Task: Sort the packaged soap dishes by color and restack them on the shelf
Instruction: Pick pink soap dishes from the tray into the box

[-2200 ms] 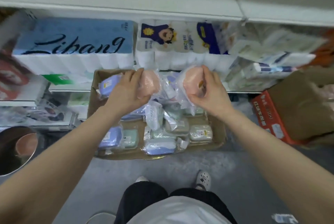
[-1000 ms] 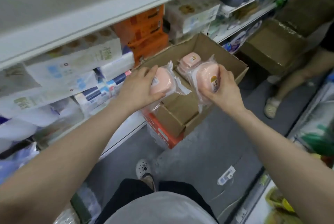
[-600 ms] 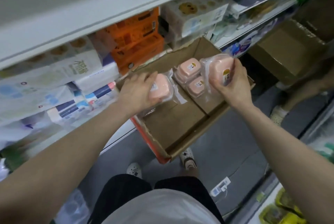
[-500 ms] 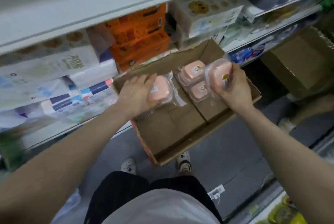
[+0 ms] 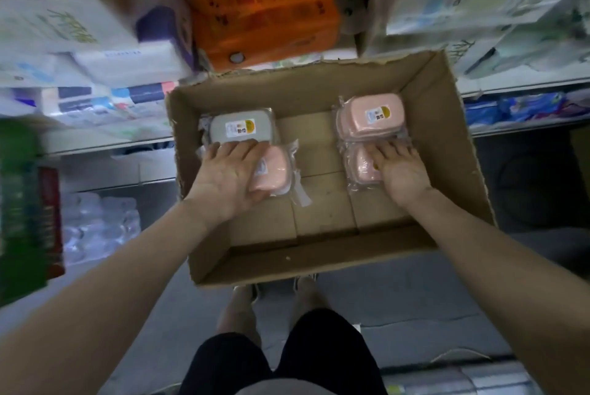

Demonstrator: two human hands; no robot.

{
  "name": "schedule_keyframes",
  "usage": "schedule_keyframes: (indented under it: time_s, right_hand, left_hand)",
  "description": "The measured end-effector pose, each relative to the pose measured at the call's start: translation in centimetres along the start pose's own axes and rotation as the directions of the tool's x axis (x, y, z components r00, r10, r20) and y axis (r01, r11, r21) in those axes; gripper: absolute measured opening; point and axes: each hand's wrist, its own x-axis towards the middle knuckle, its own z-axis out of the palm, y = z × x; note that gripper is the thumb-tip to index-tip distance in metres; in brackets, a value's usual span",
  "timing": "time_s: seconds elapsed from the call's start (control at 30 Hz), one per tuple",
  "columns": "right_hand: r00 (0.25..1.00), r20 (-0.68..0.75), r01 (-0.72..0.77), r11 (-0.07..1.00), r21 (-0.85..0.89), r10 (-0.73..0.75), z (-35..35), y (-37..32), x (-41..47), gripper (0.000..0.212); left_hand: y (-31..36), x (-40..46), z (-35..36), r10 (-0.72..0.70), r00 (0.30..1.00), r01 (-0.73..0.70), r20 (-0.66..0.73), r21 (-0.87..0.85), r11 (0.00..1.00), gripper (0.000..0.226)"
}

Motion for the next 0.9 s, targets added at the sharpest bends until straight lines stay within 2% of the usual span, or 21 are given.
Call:
schedule_keyframes:
  time_s: [0.13,0.3,0.33,0.4,0.5,0.6,0.73,0.8,0.9]
  right_hand:
    - [0.996,-0.084,0.027,0.998,0.058,-0.022,1.1,0.7,0.3,0.085]
    - [0.999,-0.046,-0.007,0.97,0.242,0.019,0.4,0.9,-0.7,0.09]
    - [0.997,-0.081,0.017,0.949,0.315,0.009,-0.4,0.7,-1.1,0.093]
    - [0.972,-0.225,0.157,0.894,0.419,-0.066,-2.6,-0.1,-2.1,0.101]
    - [0.927,-0.319,0.321,0.857,0.403,-0.197,-5.4,-1.9,-3.4,0.107]
    - [0.916,-0.326,0.361,0.836,0.412,-0.235,-5.9,-3.2,-3.7,0.106]
    - [0.934,-0.301,0.32,0.821,0.472,-0.191,-5.0,-3.1,-3.7,0.091]
    - [0.938,-0.293,0.296,0.865,0.406,-0.184,-4.7,-1.6,-3.6,0.089]
    - [0.947,-0.296,0.227,0.91,0.347,-0.124,-5.3,2.1,-2.6,0.088]
  left_hand:
    - [1.0,0.9,0.5,-0.019,1.0,0.019,0.01,-0.017,1.0,0.086]
    - [3.0,1.6,0.5,-0.034,0.999,0.035,0.026,-0.051,0.998,0.088]
    - [3.4,1.7,0.5,-0.027,0.999,0.029,0.03,-0.061,0.998,0.088]
    - [4.2,2.1,0.2,-0.013,1.0,0.015,0.028,-0.09,0.996,0.088]
    - [5.8,3.2,-0.4,0.013,1.0,-0.012,0.006,-0.15,0.989,0.087]
    - [7.8,4.4,-0.6,0.073,0.997,-0.076,-0.03,-0.15,0.986,0.089]
    - [9.1,4.7,-0.6,0.113,0.993,-0.118,-0.042,-0.14,0.983,0.099]
    - [8.2,4.6,-0.7,0.085,0.996,-0.088,-0.036,-0.12,0.989,0.105]
    - [5.6,4.3,-0.4,-0.006,0.999,0.005,-0.038,-0.035,0.999,0.097]
